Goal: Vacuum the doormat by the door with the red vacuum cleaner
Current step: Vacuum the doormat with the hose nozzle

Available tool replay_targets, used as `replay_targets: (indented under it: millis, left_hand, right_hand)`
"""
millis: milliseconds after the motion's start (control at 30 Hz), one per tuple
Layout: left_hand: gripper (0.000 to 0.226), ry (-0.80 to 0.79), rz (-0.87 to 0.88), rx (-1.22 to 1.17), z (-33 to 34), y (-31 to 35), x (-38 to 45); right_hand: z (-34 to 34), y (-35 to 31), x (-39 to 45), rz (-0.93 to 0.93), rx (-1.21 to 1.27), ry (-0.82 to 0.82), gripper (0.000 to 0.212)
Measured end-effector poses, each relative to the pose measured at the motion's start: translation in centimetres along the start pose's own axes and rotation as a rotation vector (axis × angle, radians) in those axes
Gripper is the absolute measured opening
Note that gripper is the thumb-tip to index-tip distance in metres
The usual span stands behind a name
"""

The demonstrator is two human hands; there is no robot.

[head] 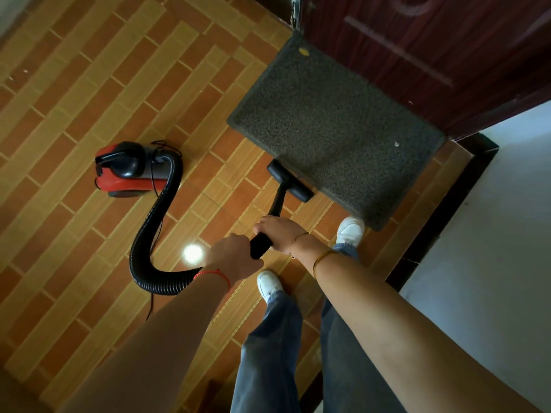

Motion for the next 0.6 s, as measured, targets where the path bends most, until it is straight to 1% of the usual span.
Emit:
replay_targets:
  millis: [133,267,433,600]
  left_hand:
    - [0.021,0.007,-0.004,-0.013,0.6,-0.6,-0.5]
    - [0.022,0.037,0.012,-0.054,0.0,0.1,-0.9]
    - [0.019,0.056,0.041,-0.076,-2.0,2.4,-0.4]
    - [0.02,0.064,0.045,-0.078,-4.0,5.3,1.6]
  right_hand:
    - [0.4,-0.8,-0.1,-0.004,-0.002,-0.014,0.028]
    - [-0.7,-0.2,-0.7,-0.003,-0.005,-0.035,0.028]
    - [-2.9,1.9,-1.5,0.01,-0.032,-0.014,0.03]
    - [-4.9,5.5,-1.5,0.024,-0.06,0.002,0.028]
Point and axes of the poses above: each hand's wrist, its own x-axis towards the middle knuckle, its own z-axis out of the palm, y = z × x, the point moved 6 cm from there along x, towards the middle knuckle, and after that the axes turned 5 degrees about -z, right-handed, at the moved point
